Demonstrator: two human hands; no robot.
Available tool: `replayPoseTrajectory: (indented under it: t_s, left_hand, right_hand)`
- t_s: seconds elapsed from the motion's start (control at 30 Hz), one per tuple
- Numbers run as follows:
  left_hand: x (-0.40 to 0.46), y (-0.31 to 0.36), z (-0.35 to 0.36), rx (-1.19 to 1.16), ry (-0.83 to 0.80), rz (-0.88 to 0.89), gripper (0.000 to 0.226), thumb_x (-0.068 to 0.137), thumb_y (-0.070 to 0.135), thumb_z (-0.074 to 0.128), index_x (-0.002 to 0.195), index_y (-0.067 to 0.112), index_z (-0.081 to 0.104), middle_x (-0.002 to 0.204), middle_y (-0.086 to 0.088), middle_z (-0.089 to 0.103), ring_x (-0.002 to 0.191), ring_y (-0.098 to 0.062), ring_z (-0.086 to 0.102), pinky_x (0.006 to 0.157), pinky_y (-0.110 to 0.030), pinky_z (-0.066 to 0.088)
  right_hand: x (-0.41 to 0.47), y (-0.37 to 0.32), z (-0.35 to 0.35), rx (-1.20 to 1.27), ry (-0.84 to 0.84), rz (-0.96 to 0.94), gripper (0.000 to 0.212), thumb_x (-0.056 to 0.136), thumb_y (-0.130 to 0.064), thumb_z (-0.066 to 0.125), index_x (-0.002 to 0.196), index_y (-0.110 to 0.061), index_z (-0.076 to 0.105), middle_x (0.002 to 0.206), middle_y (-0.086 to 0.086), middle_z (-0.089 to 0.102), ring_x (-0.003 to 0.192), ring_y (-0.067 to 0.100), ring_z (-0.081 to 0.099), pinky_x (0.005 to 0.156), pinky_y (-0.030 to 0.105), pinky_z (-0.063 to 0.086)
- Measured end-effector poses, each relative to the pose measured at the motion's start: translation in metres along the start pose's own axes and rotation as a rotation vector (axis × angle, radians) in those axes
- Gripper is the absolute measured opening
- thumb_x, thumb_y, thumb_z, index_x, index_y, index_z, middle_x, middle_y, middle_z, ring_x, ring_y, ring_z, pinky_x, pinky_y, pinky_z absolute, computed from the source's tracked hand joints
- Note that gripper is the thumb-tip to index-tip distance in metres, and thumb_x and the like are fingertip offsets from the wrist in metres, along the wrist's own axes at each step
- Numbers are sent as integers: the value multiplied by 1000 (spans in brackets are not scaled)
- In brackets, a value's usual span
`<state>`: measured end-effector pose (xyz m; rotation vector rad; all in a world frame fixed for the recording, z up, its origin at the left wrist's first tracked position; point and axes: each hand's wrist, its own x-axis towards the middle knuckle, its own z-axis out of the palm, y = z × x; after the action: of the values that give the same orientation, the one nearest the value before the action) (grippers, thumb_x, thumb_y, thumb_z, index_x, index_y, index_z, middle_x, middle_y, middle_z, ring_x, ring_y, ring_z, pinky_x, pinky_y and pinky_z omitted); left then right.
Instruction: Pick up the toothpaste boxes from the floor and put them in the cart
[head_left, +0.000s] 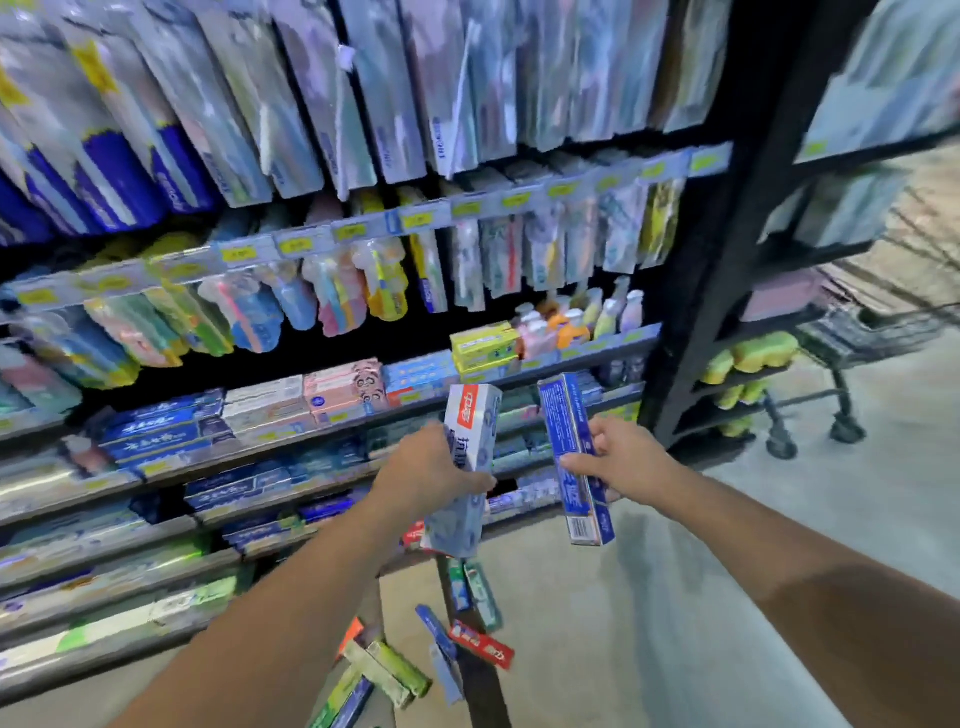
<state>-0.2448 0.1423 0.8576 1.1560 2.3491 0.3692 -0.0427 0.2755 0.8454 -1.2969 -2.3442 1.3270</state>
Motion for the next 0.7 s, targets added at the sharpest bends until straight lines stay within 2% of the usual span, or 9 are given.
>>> replayPoseTrajectory:
  t_s: [0.07,0.13,0.2,0.3,0.4,0.5,0.6,0.7]
  left_hand:
    - [21,44,17,44,-29,54,63,73,54,80,106,14,44,97,-3,54,87,-23,57,69,-37,49]
    - [40,91,34,85,-54,105,63,72,54,80,106,15,44,99,-4,55,89,-25,58,72,-37,50]
    - [58,138,52,124,-87,153,62,73,53,80,105,16,42,99,-2,55,87,-23,56,69,-36,48]
    - [81,204,80,124,-139,223,62,74,53,79,107,17,42,98,1,54,87,-21,56,71,-36,50]
    - [101,266,105,109,-159,279,63,72,53,80,108,17,44,102,-1,57,91,-21,59,79,-40,54]
    - [119,324,128,100,-195,338,64,70,54,81,110,17,46,108,-1,58,96,-23,60,83,-43,55]
    - [135,376,150,84,-222,385,66,67,56,82,107,17,47,106,-1,59,93,-22,61,81,-46,56]
    - [152,423,172,152,-245,416,67,69,55,81,108,15,45,105,-2,58,88,-21,61,66,-38,54]
  right_hand:
    - [0,32,-37,19,59,45,17,86,-29,74,89,-20,61,73,-3,67,65,12,68,61,31,57]
    - [-3,60,-76,45,123,85,20,87,-25,74,79,-26,55,76,-1,67,65,10,65,56,27,53]
    - [-3,93,-114,68,185,138,22,86,-26,74,79,-27,54,88,7,68,76,19,69,59,31,57]
    - [-5,139,-170,133,242,212,23,86,-30,74,96,-15,59,94,10,70,83,24,72,70,47,61]
    - [-12,177,-219,189,296,239,26,89,-31,71,104,-11,62,95,8,73,84,21,73,75,46,61]
    - [-20,214,-260,246,374,296,27,88,-31,73,103,-12,61,96,8,71,87,24,71,75,44,61]
    - [-24,250,-297,268,444,370,19,84,-28,76,84,-22,59,90,10,69,86,31,70,74,53,59]
    - [-25,283,-327,413,546,448,28,82,-21,79,93,-9,56,94,19,66,80,33,66,72,54,59]
